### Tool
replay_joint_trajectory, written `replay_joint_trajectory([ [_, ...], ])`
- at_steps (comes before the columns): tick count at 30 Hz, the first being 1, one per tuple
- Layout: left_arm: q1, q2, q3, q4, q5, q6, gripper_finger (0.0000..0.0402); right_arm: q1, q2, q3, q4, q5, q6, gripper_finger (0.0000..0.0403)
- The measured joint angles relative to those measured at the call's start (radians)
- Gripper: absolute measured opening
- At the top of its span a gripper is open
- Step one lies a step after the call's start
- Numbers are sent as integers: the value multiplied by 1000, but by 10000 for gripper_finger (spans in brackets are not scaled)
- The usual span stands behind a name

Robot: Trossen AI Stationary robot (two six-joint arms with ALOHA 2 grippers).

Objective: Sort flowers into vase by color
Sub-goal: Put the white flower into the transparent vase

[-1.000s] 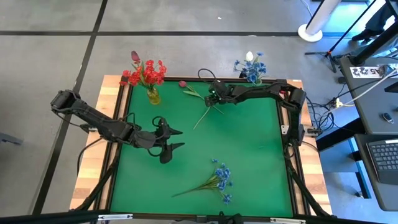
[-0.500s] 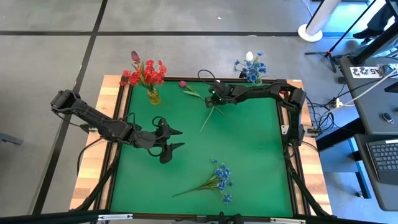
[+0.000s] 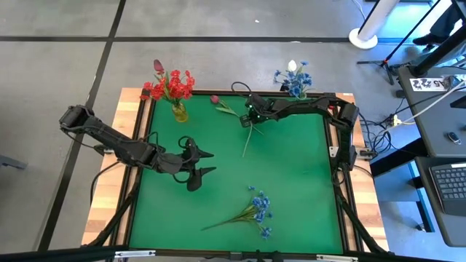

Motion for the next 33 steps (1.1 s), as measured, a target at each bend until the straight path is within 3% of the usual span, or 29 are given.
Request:
replay_joint_trajectory([
  [7, 0, 0, 0, 0, 0, 0, 229, 2, -21, -1, -15, -21, -24, 2],
  [14, 0, 0, 0, 0, 0, 0, 229, 14, -128, -2, -30, -55, -44, 1],
  [23, 0, 0, 0, 13, 0, -3, 229, 72, -232, -2, -26, 15, -74, 8],
  [27, 0, 0, 0, 16, 0, -3, 229, 66, -193, -1, -28, 55, -93, 49],
  [33, -2, 0, 0, 16, 0, -2, 229, 66, -85, -3, -11, 92, -92, 165],
])
